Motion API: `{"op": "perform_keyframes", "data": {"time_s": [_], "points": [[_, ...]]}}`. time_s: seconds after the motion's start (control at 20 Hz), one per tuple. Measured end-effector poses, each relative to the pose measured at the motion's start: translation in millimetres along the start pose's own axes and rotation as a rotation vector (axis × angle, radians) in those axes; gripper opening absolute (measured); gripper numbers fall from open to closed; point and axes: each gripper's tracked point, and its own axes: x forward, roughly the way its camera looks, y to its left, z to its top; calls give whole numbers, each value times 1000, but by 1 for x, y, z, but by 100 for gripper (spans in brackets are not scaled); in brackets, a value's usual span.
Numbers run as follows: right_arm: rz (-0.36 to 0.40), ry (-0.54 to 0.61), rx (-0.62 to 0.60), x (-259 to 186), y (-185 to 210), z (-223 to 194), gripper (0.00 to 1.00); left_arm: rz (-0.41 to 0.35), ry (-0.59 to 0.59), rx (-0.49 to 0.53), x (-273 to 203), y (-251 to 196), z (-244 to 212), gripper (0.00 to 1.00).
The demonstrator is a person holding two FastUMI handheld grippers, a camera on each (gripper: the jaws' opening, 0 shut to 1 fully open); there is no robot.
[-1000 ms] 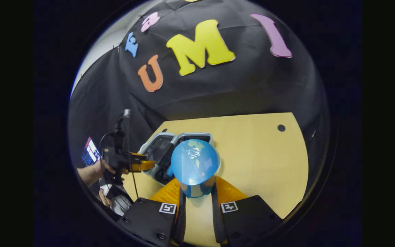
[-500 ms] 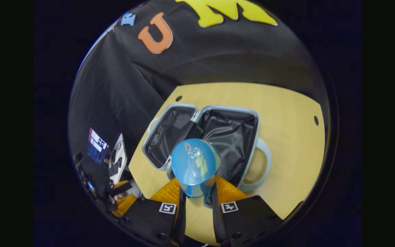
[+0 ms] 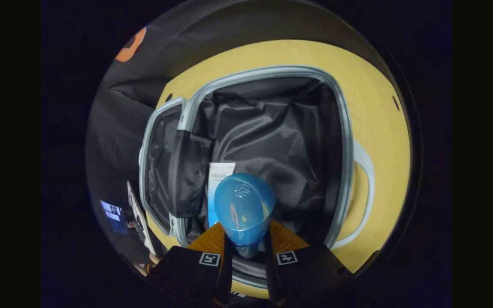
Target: First open the suitcase, pack the skin care products into it, and then close the suitcase.
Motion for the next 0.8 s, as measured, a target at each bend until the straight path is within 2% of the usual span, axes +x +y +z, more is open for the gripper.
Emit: {"op": "perform_keyframes", "data": {"time_s": [0.1, 0.25, 0.4, 0.5, 0.8], "points": [[-30, 11, 15, 8, -2, 4, 28, 9, 4, -23, -2, 7, 0, 95], [-53, 20, 40, 14, -1, 8, 30, 18, -5, -30, -5, 12, 4, 95], [-114, 17, 60, 23, -7, 11, 27, 11, -10, -22, -7, 11, 10, 95], [-132, 16, 86, 25, -6, 13, 32, 7, -19, -11, -10, 9, 12, 95], [-176, -6, 73, 25, -5, 12, 35, 13, -35, -4, -17, 11, 16, 95]]}}
